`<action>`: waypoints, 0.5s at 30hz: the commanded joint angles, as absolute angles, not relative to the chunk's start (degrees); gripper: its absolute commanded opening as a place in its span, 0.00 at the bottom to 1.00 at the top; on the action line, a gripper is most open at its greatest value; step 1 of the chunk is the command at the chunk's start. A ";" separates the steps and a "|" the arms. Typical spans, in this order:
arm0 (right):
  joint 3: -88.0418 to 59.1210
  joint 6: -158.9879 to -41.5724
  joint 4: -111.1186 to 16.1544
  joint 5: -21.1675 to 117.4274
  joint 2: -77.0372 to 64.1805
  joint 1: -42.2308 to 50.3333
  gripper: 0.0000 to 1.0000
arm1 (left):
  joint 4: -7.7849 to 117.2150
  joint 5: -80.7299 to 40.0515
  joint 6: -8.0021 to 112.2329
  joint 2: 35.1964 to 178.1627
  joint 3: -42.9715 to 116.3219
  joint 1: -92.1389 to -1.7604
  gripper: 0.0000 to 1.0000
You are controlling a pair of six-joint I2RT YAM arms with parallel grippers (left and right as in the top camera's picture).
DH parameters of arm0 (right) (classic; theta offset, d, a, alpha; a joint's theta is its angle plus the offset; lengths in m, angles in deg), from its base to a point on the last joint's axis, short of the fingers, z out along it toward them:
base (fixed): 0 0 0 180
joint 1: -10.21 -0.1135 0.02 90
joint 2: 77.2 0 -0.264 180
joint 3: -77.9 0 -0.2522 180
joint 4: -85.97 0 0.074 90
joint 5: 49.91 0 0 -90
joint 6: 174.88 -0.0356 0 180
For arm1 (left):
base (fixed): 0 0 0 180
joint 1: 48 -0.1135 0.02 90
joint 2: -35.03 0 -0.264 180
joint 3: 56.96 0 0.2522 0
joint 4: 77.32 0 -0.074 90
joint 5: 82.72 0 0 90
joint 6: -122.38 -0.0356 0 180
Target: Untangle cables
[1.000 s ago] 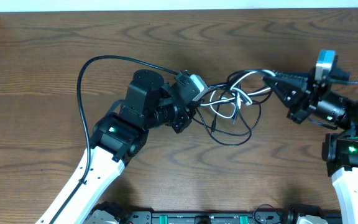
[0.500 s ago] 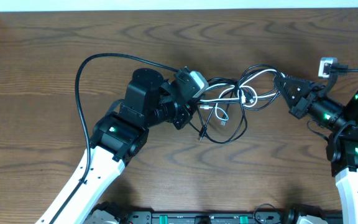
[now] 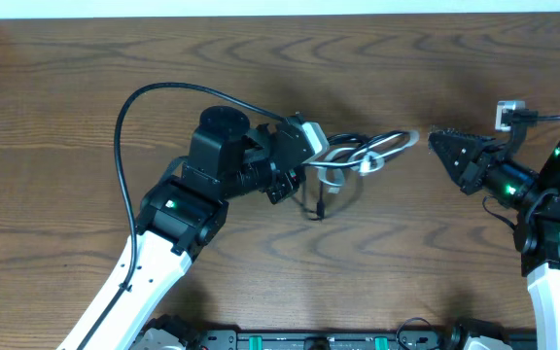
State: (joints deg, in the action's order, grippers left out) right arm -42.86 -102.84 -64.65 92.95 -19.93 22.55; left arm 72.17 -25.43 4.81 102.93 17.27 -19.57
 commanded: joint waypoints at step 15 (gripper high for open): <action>-41.75 -46.27 -62.51 116.14 -19.79 16.89 0.57 | 70.99 -36.27 -3.02 101.62 17.03 -19.92 0.07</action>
State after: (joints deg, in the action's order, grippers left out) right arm -42.80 -61.94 -62.68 112.79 -19.93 19.21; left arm 70.75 -31.68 -1.14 102.73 17.24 -19.70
